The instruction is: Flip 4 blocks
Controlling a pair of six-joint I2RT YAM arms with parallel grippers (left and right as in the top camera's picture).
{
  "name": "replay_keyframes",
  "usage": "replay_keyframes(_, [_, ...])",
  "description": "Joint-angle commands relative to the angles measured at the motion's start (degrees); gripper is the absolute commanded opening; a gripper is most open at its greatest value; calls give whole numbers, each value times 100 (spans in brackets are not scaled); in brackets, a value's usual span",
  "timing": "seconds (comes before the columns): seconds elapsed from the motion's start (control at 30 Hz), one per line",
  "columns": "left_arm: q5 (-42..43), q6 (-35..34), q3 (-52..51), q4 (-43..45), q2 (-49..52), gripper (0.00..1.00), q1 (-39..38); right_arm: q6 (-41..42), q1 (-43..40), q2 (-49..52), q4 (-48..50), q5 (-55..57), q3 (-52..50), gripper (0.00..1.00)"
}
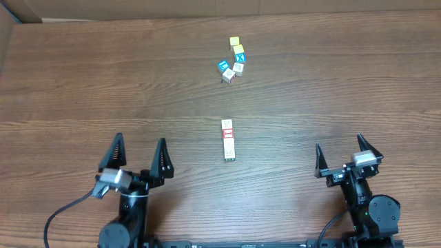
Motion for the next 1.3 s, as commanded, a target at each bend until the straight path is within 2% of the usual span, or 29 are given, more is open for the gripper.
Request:
replay_keyframes(0.0, [-289,26,-48,-555,-70,100,46,-20,-26,-48,28,26,-61,100])
replay_keyframes(0.23, [-313,516,-48,-2304,-70,100,46,-20,-26,-48,28,26,-61,100])
replay_keyframes(0.33, [-229,1113,-48,-2277,-70,100,46,-20,-26,-48,28,26,-61,100])
replay_keyframes(0.47, [-232,1469,-48,-2277,-70,100,46,-20,-26,-48,28,26,-61,100])
replay_keyframes(1.27, [-254,1486,-48,-2277,-66,100,46,-20,-26,-48,28,28,-61,100])
